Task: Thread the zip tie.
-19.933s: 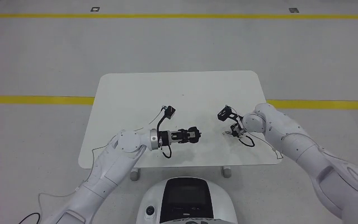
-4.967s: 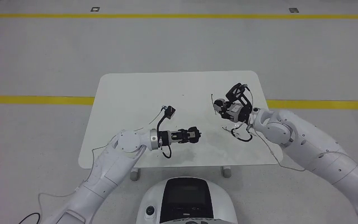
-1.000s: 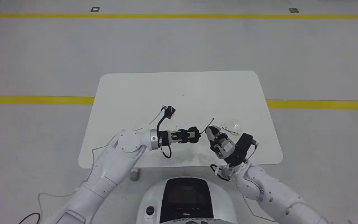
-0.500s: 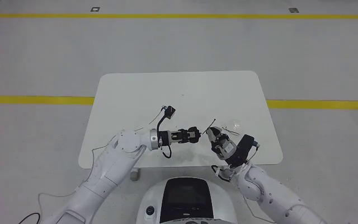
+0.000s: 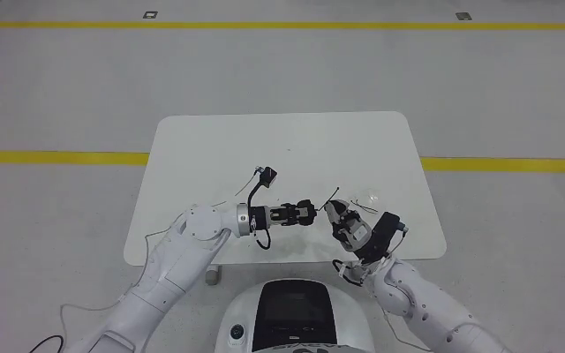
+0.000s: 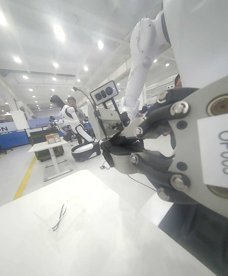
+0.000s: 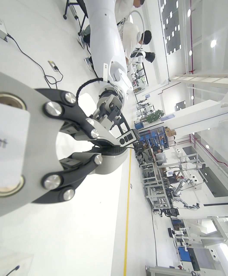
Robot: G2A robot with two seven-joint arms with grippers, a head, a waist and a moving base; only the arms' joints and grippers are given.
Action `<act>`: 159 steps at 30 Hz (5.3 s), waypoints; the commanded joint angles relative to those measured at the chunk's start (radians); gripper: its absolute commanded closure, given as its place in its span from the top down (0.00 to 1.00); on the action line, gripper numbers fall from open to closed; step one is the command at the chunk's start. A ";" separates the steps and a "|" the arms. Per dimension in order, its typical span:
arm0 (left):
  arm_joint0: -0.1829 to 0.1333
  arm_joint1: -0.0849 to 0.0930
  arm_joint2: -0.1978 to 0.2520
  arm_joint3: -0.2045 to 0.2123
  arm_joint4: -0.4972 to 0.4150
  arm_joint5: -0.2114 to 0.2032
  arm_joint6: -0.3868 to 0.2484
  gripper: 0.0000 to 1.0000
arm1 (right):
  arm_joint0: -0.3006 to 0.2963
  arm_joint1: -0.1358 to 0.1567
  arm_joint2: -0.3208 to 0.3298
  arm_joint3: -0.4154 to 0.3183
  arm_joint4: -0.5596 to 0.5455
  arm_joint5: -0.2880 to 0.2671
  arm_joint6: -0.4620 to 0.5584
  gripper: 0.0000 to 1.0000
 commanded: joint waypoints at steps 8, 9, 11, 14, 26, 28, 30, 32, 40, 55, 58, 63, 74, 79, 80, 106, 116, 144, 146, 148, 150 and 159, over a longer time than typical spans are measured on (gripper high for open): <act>0.000 0.000 0.000 0.000 0.000 0.000 0.000 0.00 | -0.007 -0.016 0.015 0.005 -0.014 -0.003 0.005 0.00; 0.000 0.000 0.000 0.000 0.000 0.000 0.000 0.00 | -0.008 -0.018 0.017 0.006 -0.015 -0.004 0.005 0.00; 0.000 0.000 0.000 0.000 0.000 0.000 0.000 0.00 | -0.009 -0.021 0.021 0.007 -0.018 -0.007 0.006 0.00; 0.000 0.000 0.000 0.000 0.000 0.000 0.000 0.00 | -0.013 -0.026 0.027 0.008 -0.023 -0.010 0.004 0.00; 0.000 0.000 0.000 0.000 0.000 0.000 0.000 0.00 | -0.024 -0.043 0.051 0.012 -0.039 -0.020 0.012 0.00; 0.000 0.000 0.000 0.000 0.000 0.000 0.000 0.00 | -0.026 -0.046 0.054 0.012 -0.041 -0.023 0.011 0.00; 0.000 0.000 0.000 0.000 0.000 0.000 0.000 0.00 | -0.028 -0.049 0.058 0.013 -0.044 -0.025 0.012 0.00; 0.000 0.000 0.000 0.000 0.000 0.000 0.000 0.00 | -0.030 -0.051 0.062 0.013 -0.047 -0.027 0.015 0.00; 0.000 0.000 0.000 0.000 0.000 0.000 0.000 0.00 | -0.037 -0.061 0.075 0.015 -0.053 -0.037 0.030 0.00; 0.000 0.000 0.000 0.000 0.000 0.000 0.000 0.00 | -0.050 -0.074 0.092 0.008 -0.071 -0.037 0.039 0.00; 0.000 0.000 0.000 0.000 0.000 0.000 0.000 0.00 | -0.052 -0.076 0.094 0.008 -0.075 -0.037 0.040 0.00; 0.000 0.000 0.000 0.000 0.000 0.000 0.000 0.00 | -0.054 -0.079 0.095 0.009 -0.079 -0.037 0.044 0.00; 0.000 0.000 0.000 0.000 0.000 0.000 0.000 0.00 | -0.053 -0.083 0.090 0.008 -0.083 -0.037 0.055 0.00; 0.000 0.000 0.000 0.000 0.000 0.000 0.000 0.00 | -0.051 -0.081 0.080 -0.002 -0.073 -0.037 0.055 0.00; 0.000 0.000 0.000 0.000 0.000 0.000 0.000 0.00 | -0.050 -0.080 0.077 -0.003 -0.070 -0.037 0.054 0.00; 0.000 0.000 0.000 0.000 0.000 0.000 0.000 0.00 | -0.033 -0.050 0.049 0.011 -0.016 -0.037 0.074 0.00; 0.000 0.000 0.000 0.000 0.000 0.000 0.000 0.00 | -0.015 -0.039 0.018 0.024 -0.004 -0.037 0.080 0.00; 0.000 0.000 0.000 0.000 0.000 0.000 0.000 0.00 | -0.003 -0.005 -0.014 0.011 0.025 -0.037 0.083 1.00; 0.000 0.000 0.000 0.000 0.000 0.000 0.000 0.00 | -0.006 0.004 -0.017 0.007 0.032 -0.037 0.086 1.00; 0.000 0.000 0.000 0.000 0.000 0.000 0.000 0.00 | -0.007 0.017 -0.018 0.000 0.038 -0.037 0.083 1.00; 0.000 0.000 0.000 0.000 0.000 0.000 0.000 0.00 | -0.008 0.032 -0.027 -0.017 0.053 -0.037 0.098 1.00; 0.000 0.000 0.000 0.000 0.000 0.000 0.000 0.00 | -0.006 0.041 -0.028 -0.028 0.063 -0.037 0.102 1.00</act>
